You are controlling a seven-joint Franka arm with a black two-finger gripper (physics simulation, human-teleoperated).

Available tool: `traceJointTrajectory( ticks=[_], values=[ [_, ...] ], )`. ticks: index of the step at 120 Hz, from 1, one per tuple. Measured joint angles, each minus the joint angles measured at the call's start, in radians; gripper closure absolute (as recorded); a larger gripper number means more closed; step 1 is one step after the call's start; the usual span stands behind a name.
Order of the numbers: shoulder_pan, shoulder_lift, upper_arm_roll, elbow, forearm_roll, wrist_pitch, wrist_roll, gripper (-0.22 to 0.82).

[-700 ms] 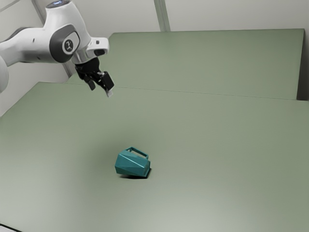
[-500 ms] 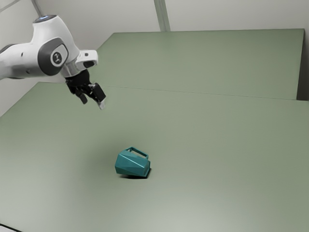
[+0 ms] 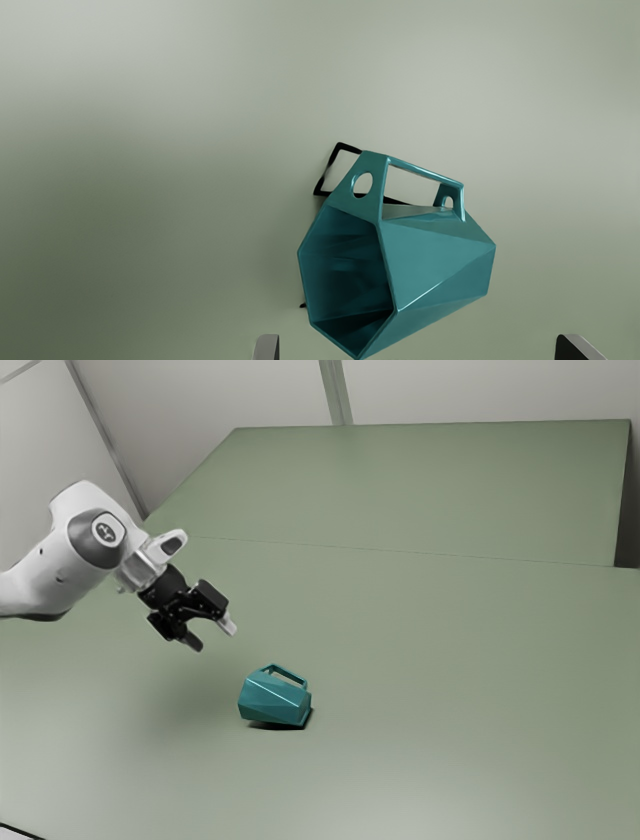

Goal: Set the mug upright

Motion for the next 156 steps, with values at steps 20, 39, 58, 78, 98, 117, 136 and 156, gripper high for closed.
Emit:
traceJointTrajectory(
  ticks=[20, 39, 58, 78, 98, 117, 136, 156],
  values=[
    [-0.005, 0.065, 0.002, -0.012, -0.107, -0.006, 0.033, 0.0],
    [-0.012, 0.105, 0.005, -0.021, -0.183, -0.026, 0.067, 0.0],
    [-0.016, 0.135, 0.006, -0.032, -0.223, -0.046, 0.095, 0.0],
    [-0.019, 0.169, 0.006, -0.031, -0.255, -0.059, 0.128, 0.0],
    [-0.036, 0.207, 0.006, -0.024, -0.29, -0.065, 0.161, 0.02],
    [-0.056, 0.214, 0.006, -0.02, -0.313, -0.067, 0.187, 0.13],
    [-0.066, 0.21, 0.006, -0.019, -0.326, -0.066, 0.208, 0.32],
    [-0.066, 0.204, 0.005, -0.019, -0.332, -0.065, 0.224, 0.58]
  ],
)
